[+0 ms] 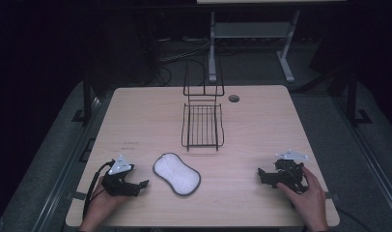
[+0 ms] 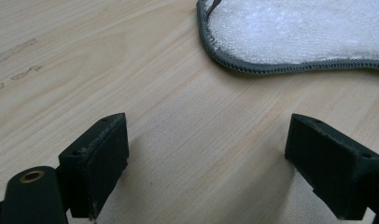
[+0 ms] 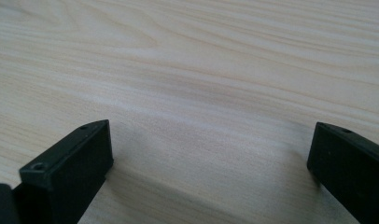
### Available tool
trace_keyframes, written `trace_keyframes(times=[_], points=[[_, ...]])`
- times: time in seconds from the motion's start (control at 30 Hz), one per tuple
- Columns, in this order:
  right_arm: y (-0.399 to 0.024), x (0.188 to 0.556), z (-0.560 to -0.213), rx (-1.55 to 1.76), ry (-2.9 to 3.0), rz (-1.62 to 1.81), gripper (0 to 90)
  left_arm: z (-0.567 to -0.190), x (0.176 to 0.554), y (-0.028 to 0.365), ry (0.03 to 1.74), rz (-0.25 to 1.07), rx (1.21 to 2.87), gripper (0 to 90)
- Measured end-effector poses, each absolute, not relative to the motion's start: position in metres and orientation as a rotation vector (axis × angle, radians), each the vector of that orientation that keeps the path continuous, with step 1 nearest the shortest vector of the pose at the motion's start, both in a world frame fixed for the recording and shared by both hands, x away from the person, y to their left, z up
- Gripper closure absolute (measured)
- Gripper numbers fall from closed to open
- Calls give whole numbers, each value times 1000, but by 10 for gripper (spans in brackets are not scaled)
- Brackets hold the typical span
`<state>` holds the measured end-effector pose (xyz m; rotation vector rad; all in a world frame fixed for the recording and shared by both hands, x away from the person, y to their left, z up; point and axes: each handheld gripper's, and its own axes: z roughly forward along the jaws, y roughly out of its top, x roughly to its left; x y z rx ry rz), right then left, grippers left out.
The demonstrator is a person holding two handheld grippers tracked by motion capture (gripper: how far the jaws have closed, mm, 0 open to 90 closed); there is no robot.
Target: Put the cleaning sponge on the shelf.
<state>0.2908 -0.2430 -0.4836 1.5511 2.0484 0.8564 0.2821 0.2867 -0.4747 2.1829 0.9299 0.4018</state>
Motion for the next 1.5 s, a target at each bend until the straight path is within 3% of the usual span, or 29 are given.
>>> trace_keyframes(times=[0.8,1.03,1.27,1.33,1.4,1.5], points=[[-244,290,-484,1534,2068,863,0,-466,285,285,916,348,2172,153],[-244,290,-484,1531,2070,864,0,-455,290,280,894,321,2139,346],[-244,290,-484,1527,2073,866,0,-441,306,263,829,257,2163,736],[-244,290,-484,1526,2073,866,0,-439,309,260,815,260,2166,786],[-244,290,-484,1527,2073,866,0,-434,317,252,782,241,2178,896],[-244,290,-484,1526,2074,866,0,-432,321,246,773,232,2183,897]])
